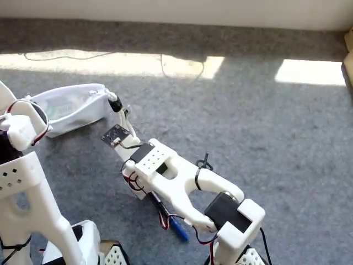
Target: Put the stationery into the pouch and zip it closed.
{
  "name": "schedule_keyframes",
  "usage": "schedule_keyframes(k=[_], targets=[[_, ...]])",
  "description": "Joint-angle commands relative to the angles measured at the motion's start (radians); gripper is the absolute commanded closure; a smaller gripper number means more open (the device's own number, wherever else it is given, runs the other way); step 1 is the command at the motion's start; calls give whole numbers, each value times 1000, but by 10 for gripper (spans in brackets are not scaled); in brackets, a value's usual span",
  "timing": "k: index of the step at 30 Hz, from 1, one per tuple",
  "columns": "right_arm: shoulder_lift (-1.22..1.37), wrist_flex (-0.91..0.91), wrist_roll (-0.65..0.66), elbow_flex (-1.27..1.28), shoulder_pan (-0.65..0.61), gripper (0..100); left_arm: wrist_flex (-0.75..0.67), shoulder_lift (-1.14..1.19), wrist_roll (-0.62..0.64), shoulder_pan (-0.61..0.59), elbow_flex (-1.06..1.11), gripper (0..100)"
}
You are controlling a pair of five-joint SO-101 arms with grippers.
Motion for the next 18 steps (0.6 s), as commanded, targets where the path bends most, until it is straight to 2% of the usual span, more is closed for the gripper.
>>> schedule_keyframes(k=[1,6,12,18], targets=[[22,48,14,-4,-1,993,-23,-31,5,-2,-8,992],[19,176,-95,-61,-13,993,-23,-31,5,-2,-8,992],[19,318,-103,-133,-38,993,-29,-31,8,30,-10,993],[-127,334,-104,-131,-38,993,-31,-31,9,104,-16,993]])
